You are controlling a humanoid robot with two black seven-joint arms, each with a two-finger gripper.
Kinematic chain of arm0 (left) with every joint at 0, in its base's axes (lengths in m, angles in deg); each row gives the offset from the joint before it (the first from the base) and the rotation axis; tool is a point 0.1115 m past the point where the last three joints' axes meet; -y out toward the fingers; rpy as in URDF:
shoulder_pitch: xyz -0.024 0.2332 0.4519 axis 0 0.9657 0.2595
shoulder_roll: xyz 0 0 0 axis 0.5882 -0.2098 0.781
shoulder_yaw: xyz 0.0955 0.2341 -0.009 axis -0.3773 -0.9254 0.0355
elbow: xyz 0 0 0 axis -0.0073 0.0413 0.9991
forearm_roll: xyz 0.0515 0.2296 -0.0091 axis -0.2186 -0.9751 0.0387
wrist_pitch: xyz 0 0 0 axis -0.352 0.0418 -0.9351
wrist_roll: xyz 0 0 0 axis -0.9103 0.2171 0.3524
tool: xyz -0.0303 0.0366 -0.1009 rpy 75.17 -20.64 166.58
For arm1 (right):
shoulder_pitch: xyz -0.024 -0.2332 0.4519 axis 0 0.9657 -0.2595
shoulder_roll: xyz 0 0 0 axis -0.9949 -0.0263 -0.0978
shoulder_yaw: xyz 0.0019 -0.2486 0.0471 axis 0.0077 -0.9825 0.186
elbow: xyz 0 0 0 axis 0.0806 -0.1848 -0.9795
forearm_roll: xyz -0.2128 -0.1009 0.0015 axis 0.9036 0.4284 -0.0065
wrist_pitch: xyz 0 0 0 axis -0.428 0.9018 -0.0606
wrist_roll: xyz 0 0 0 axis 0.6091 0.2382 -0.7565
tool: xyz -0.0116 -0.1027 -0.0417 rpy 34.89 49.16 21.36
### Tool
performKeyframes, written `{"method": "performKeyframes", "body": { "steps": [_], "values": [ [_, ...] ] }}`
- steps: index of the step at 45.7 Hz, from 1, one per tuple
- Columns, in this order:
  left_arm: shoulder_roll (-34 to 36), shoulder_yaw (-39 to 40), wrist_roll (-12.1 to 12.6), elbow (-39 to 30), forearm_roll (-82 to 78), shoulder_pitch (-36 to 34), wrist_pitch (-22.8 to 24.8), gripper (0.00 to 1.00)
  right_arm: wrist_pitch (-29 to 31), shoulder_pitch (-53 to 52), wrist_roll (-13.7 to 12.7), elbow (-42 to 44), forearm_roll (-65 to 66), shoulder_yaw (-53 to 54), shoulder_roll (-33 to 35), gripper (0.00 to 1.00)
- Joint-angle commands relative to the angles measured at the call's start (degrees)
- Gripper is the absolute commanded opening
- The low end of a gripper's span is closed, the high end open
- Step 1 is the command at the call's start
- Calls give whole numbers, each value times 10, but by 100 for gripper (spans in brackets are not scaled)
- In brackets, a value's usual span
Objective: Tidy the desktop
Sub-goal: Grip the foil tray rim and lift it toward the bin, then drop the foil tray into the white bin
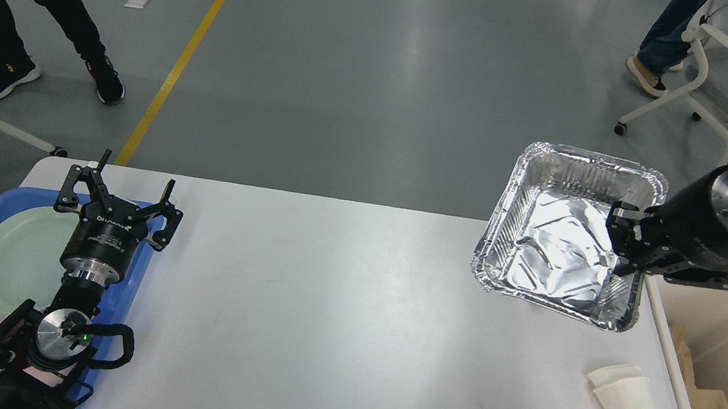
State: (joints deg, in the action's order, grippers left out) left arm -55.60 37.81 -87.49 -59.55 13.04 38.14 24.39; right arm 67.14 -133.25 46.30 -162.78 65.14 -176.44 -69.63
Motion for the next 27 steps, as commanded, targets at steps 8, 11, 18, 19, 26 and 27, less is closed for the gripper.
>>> {"method": "performKeyframes", "body": {
  "steps": [8, 11, 18, 19, 26, 27],
  "values": [
    [0, 0, 0, 0, 0, 0, -1, 96, -124, 128, -5, 125, 10, -114, 189, 0],
    [0, 0, 0, 0, 0, 0, -1, 96, -126, 190, -5, 195, 19, -113, 238, 0],
    [0, 0, 0, 0, 0, 0, -1, 96, -133, 338, -5, 353, 20, -78, 299, 0],
    [0, 0, 0, 0, 0, 0, -1, 96, -134, 370, -5, 375, 19, -64, 305, 0],
    [0, 0, 0, 0, 0, 0, -1, 96, -173, 607, -5, 493, 19, 92, 310, 0],
    [0, 0, 0, 0, 0, 0, 0, 96, -179, 640, -5, 511, 18, 116, 310, 0]
  ]
}}
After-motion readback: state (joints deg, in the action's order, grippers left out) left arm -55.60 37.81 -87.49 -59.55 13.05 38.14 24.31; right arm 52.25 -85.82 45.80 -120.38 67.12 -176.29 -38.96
